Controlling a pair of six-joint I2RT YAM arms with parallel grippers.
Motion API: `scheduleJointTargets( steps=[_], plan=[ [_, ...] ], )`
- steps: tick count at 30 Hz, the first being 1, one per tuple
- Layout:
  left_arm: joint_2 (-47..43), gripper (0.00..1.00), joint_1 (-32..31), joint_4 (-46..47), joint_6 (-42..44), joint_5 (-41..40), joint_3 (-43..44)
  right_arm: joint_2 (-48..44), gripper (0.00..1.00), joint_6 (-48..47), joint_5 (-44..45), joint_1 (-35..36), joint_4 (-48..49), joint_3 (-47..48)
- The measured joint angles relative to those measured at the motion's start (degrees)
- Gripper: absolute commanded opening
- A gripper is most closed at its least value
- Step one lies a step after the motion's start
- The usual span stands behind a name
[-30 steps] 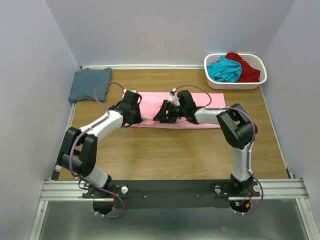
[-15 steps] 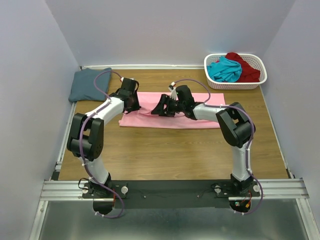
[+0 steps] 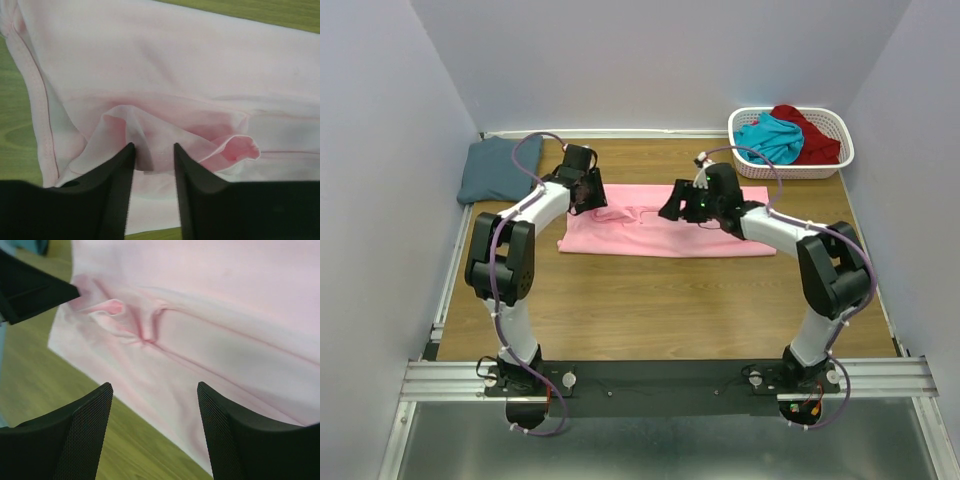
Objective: Fold and stack the t-shirts
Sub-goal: Fold the tshirt
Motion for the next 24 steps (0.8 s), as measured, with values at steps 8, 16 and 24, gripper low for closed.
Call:
scheduleJointTargets(
  steps=[8,16,24],
  plan=[
    [-0.4,0.88,2.9,3.0,-1.1,4.7,0.8,-7.0,0.67,-6.0,5.3,-8.6,-7.8,-5.8],
    [-19.5,0.64,4.7,5.1,-3.3,3.2,-10.4,-8.3,0.49,-11.9,5.9,-8.7,-14.3,-5.9],
    [-21.5,0.45,4.8,7.3,-4.8,1.2,-20.5,-5.6,0.36,-13.9,3.6,-8.7,-16.3,-5.8]
  ],
)
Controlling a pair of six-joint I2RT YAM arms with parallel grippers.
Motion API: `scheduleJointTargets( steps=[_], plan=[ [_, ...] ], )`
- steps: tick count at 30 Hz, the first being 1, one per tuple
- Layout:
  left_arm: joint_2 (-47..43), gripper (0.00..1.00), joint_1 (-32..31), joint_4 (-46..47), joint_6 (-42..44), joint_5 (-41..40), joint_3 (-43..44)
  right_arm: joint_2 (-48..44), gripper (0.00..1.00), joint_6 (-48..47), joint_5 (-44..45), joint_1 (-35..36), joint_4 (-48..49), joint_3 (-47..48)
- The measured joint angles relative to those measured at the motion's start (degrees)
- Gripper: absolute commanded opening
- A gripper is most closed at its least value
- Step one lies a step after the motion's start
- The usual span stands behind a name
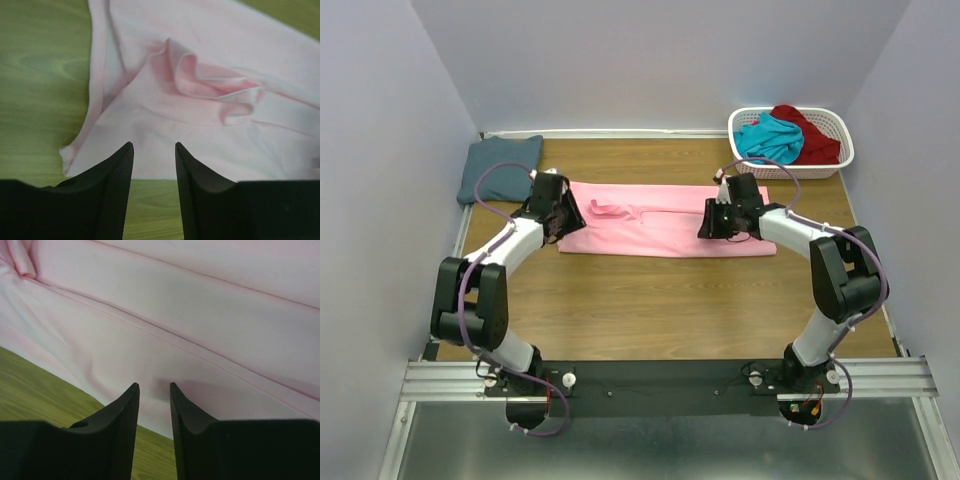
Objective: Fold and stack the t-shirts
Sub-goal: Fold the tshirt
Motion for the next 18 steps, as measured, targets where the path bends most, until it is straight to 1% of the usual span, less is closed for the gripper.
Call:
scheduleJointTargets(
  steps=[4,7,18],
  plan=[
    [4.4,0.44,0.6,-0.7,-0.9,-0.3,-4.6,3.0,0.35,-0.5,0.0,-0.2,-1.0,0.9],
    [5.6,0.44,1.2,-1.7,-1.2,-0.6,-5.7,4.7,0.34,-0.9,0.2,-1.1,-1.6,1.8],
    [7.4,0.44,3.7,-0.4,-2.3,-1.4,-6.0,10.3,0.34,0.6,6.5,-12.1,-2.0,9.1]
  ],
)
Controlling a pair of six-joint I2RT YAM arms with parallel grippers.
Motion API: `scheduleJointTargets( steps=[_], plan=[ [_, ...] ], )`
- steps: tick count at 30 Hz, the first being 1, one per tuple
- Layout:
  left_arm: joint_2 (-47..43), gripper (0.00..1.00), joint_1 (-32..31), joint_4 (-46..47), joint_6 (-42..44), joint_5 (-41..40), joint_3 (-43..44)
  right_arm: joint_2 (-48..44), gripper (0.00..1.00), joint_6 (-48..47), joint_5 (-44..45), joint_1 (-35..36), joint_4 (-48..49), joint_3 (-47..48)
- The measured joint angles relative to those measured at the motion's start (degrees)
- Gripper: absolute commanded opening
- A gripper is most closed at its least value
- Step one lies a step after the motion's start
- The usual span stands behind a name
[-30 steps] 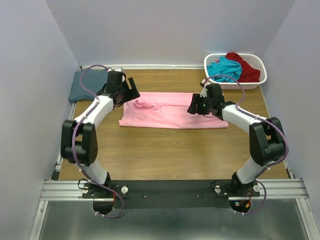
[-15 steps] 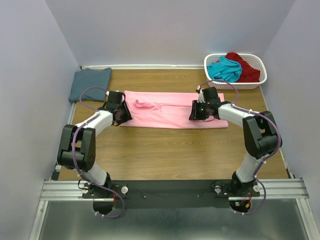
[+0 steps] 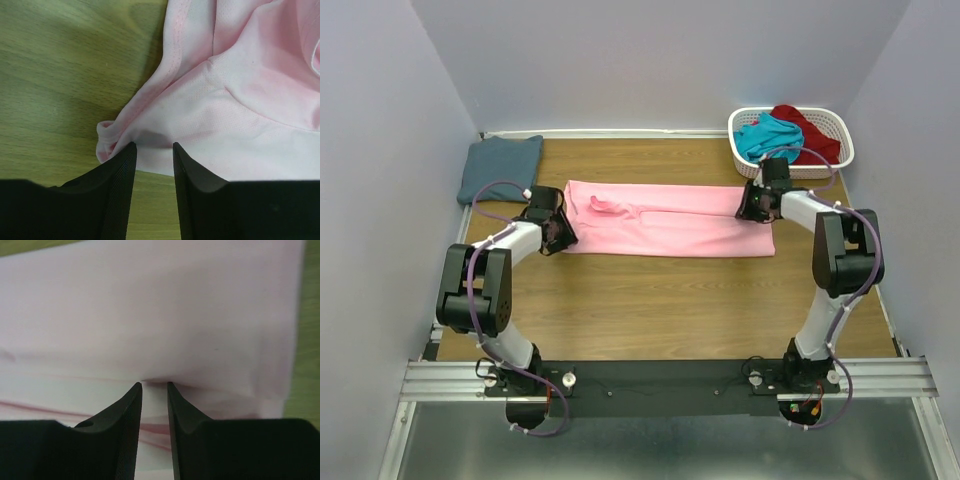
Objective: Fold and stack the t-shirts
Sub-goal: Fold the tshirt
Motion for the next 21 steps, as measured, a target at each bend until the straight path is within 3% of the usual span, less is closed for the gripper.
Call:
scheduleJointTargets(
  steps=[4,9,10,16,21],
  plan=[
    [-1.0,0.51,0.0,1.1,-0.2,0.0,-1.4,0.4,0.35,1.5,2.6,-4.5,-0.1,0.5],
    [-4.8,0.77,0.1,0.0,-0.7,0.8,-3.7,-2.2,0.46,2.2,2.4,-5.4,-0.7,0.1],
    [-6.0,0.78,0.1,-0.7,-0.6,0.9,-4.0,-4.1,0.47,2.6,2.3,-5.3,-0.5,-0.9],
    [-13.5,0.78,-0.8,-3.3,-0.7,0.9,-3.0,-16.5,0.48,5.3,3.1,-4.9,-0.4,-7.6],
    [-14.6,0.64,-1.2,-2.6,-1.0,-0.3,-1.8,-19.1,0.44,8.5,2.4,-4.9,-0.2,-12.0]
  ],
)
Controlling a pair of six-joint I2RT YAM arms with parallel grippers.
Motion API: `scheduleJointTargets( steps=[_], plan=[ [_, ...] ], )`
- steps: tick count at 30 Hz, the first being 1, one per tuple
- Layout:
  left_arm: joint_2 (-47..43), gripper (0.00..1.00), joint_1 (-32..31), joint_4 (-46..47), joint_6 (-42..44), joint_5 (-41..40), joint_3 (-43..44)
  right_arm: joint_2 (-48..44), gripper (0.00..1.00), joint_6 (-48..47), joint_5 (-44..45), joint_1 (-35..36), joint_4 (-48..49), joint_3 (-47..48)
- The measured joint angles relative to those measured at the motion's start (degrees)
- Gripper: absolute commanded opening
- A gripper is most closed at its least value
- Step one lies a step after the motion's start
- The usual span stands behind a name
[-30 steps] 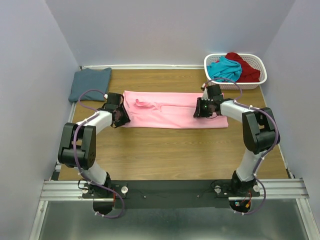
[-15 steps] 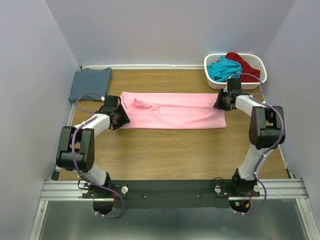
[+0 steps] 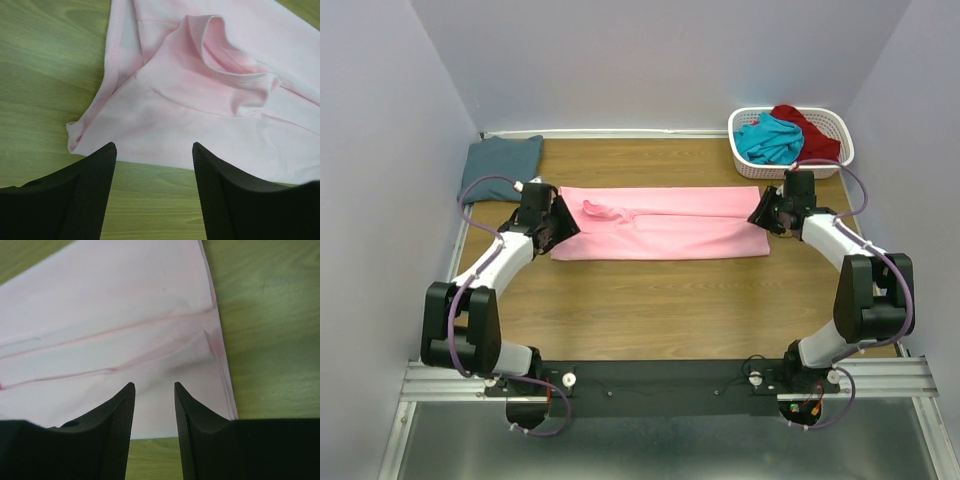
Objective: Fold and stack the t-shirts
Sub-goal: Fold the tshirt
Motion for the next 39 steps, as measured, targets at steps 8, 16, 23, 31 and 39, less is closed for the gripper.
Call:
scheduleJointTargets(
  steps=[8,16,23,31,39],
  plan=[
    [9.9,0.59,0.3,1.3,-1.2,-0.6,0.0,0.3,0.39,4.9,-3.4,-2.3,0.0,-9.1],
    [9.6,0.58,4.0,6.1,-4.2,1.3,-4.2,-3.0,0.39,11.3,-11.6,-14.0,4.2,-17.9],
    [0.1,0.6,6.5,6.2,-7.2,2.6,-13.2,-7.8,0.4,13.3,-14.2,-16.6,5.5,-23.0],
    [-11.7,0.73,6.8,-0.9,-7.2,2.7,-15.0,-17.2,0.4,10.4,-13.5,-16.3,-0.6,-22.4],
    [-7.5,0.61,5.5,0.3,-4.4,3.6,-7.1,-7.7,0.39,8.3,-19.8,-10.6,4.1,-12.6]
  ],
)
